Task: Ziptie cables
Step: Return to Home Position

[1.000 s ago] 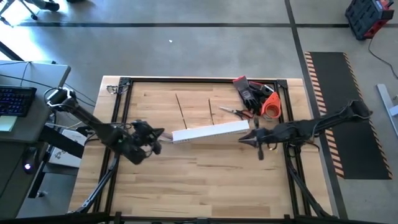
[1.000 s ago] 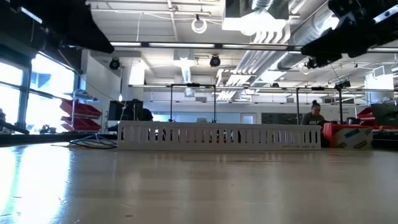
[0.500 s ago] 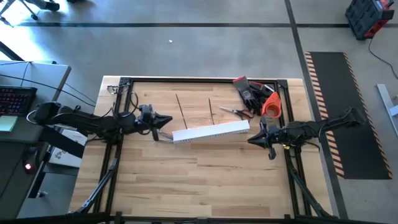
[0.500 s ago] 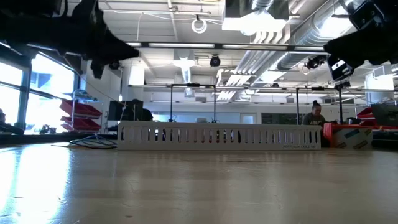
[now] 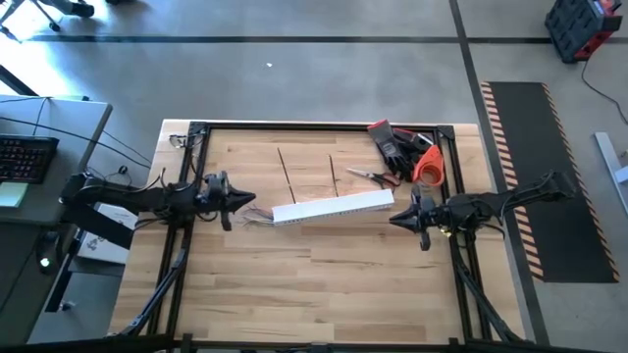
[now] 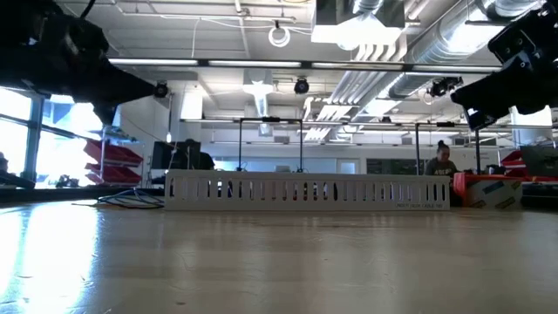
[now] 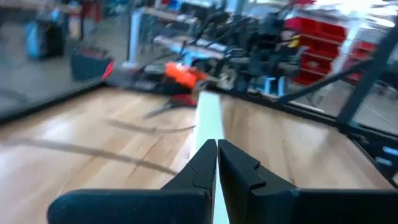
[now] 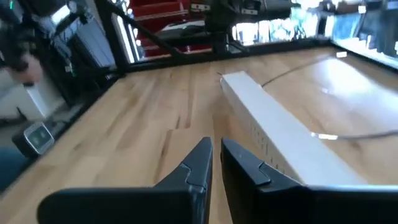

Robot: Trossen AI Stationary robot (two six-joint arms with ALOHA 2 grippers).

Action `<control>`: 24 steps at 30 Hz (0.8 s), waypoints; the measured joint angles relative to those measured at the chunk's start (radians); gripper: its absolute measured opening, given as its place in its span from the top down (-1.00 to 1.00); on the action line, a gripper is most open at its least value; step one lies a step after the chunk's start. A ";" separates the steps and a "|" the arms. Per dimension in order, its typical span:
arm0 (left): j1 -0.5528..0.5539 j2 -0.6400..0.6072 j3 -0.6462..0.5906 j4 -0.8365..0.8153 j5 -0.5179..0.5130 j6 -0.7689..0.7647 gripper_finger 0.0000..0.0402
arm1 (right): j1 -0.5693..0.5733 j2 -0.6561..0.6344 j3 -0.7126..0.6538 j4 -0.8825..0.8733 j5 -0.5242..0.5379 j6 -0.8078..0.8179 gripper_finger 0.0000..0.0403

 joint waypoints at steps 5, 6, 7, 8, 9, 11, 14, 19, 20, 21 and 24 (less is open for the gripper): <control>-0.012 -0.072 0.001 -0.074 0.042 0.171 1.00 | -0.001 -0.008 0.000 0.033 -0.039 -0.155 0.92; -0.013 -0.082 0.001 -0.085 0.043 0.197 1.00 | -0.002 -0.009 0.000 0.057 -0.068 -0.170 0.92; -0.013 -0.091 0.001 -0.100 0.043 0.220 1.00 | -0.005 -0.011 0.000 0.084 -0.109 -0.186 0.93; -0.013 -0.099 0.001 -0.121 0.042 0.239 1.00 | -0.010 -0.018 0.000 0.106 -0.151 -0.192 0.95; -0.012 -0.102 0.001 -0.139 0.034 0.252 1.00 | -0.017 -0.029 0.000 0.118 -0.189 -0.195 0.96; -0.008 -0.122 0.001 -0.177 0.005 0.259 1.00 | -0.037 -0.057 0.000 0.119 -0.218 -0.206 0.99; 0.007 -0.154 0.001 -0.186 0.000 0.286 1.00 | -0.073 -0.126 0.008 0.059 -0.223 -0.209 1.00; 0.048 -0.229 0.001 -0.189 0.035 0.322 1.00 | -0.138 -0.286 0.048 -0.116 -0.259 -0.168 1.00; 0.057 -0.243 0.001 -0.192 0.060 0.317 1.00 | -0.148 -0.286 0.049 -0.125 -0.268 -0.152 1.00; 0.066 -0.256 0.001 -0.196 0.096 0.310 1.00 | -0.157 -0.287 0.049 -0.133 -0.284 -0.137 1.00; 0.088 -0.277 0.001 -0.206 0.188 0.266 1.00 | -0.172 -0.277 0.017 -0.112 -0.311 -0.100 1.00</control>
